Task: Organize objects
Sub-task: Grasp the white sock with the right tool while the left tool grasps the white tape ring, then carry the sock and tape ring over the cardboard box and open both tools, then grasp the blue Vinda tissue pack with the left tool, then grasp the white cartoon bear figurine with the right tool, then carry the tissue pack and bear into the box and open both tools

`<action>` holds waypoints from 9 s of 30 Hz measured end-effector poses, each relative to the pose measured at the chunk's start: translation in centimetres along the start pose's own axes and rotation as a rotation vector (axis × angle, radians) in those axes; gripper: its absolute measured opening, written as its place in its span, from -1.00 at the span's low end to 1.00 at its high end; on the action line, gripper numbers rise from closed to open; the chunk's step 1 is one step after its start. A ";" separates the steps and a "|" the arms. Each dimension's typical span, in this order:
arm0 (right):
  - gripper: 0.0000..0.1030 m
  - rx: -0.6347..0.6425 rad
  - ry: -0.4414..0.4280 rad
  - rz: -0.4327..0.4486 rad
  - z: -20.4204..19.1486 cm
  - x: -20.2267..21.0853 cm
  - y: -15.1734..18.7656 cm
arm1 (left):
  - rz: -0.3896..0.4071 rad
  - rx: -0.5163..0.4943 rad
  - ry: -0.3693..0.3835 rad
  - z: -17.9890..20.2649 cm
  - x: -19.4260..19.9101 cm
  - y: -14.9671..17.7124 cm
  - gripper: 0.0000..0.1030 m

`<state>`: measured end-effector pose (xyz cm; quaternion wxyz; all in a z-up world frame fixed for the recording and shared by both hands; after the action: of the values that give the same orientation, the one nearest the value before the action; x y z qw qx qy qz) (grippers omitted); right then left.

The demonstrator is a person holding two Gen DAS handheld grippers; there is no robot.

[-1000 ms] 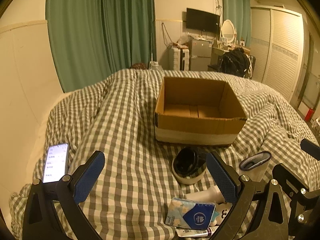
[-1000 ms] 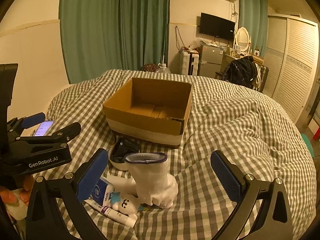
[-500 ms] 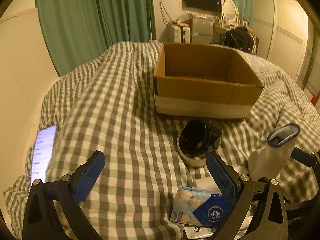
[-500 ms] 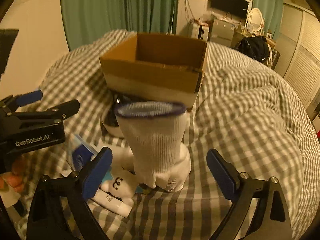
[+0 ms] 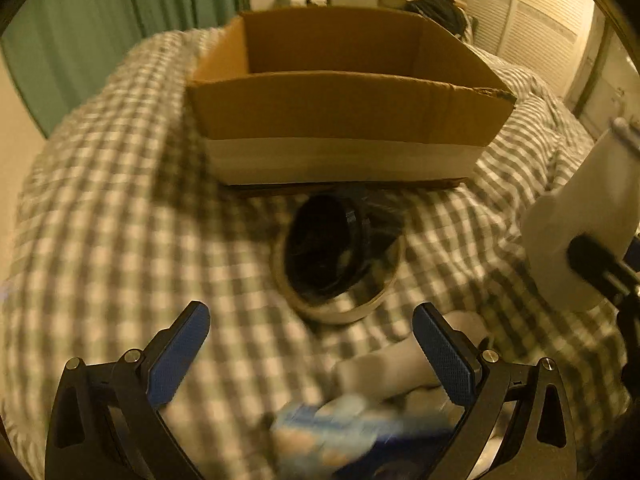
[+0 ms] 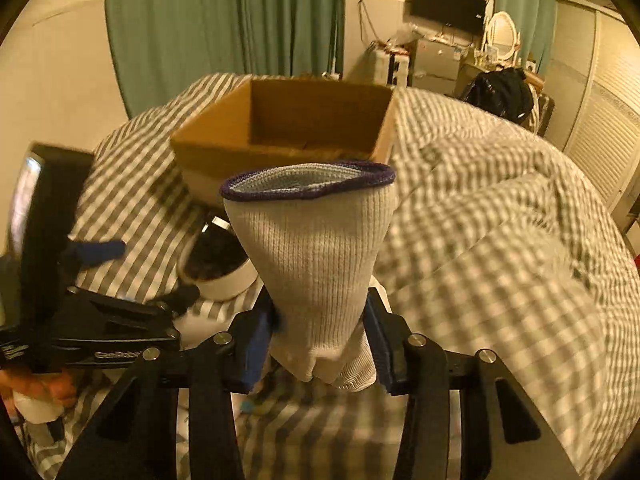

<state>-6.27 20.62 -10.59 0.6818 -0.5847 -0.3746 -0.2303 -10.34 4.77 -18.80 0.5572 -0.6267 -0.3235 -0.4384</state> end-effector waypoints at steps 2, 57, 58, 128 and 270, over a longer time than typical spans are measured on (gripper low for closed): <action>-0.16 -0.008 0.007 0.007 0.7 0.1 -0.6 | -0.020 -0.009 0.009 0.6 -1.2 -0.6 1.00; -0.20 0.078 -0.075 0.214 -1.8 10.4 -15.7 | 0.433 -0.014 -0.025 -3.8 18.9 -13.3 0.61; -0.20 0.078 -0.077 0.215 -1.7 10.2 -16.7 | 0.432 -0.018 -0.028 -3.9 18.7 -14.0 0.61; 0.54 0.111 -0.057 0.135 0.8 16.4 -15.2 | 0.221 -0.138 -0.116 -4.5 19.0 -6.1 1.00; 0.25 0.178 -0.066 0.149 1.8 0.4 -22.9 | 0.232 -0.128 -0.016 -1.6 6.5 -21.7 0.42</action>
<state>-23.70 17.63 4.06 0.7334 -0.5554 -0.3713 -0.1257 -27.38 6.37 -3.92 0.5605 -0.6975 -0.2246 -0.3858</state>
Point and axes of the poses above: each gripper's, at about its wrist camera, not at the fingertips, and x roughly against the way its jaws point, z to its right, y to its underside, the point moved 7 cm from there along -x, roughly the way its jaws point, and after that the axes turned 4 degrees about -z, right-handed, at the moved point
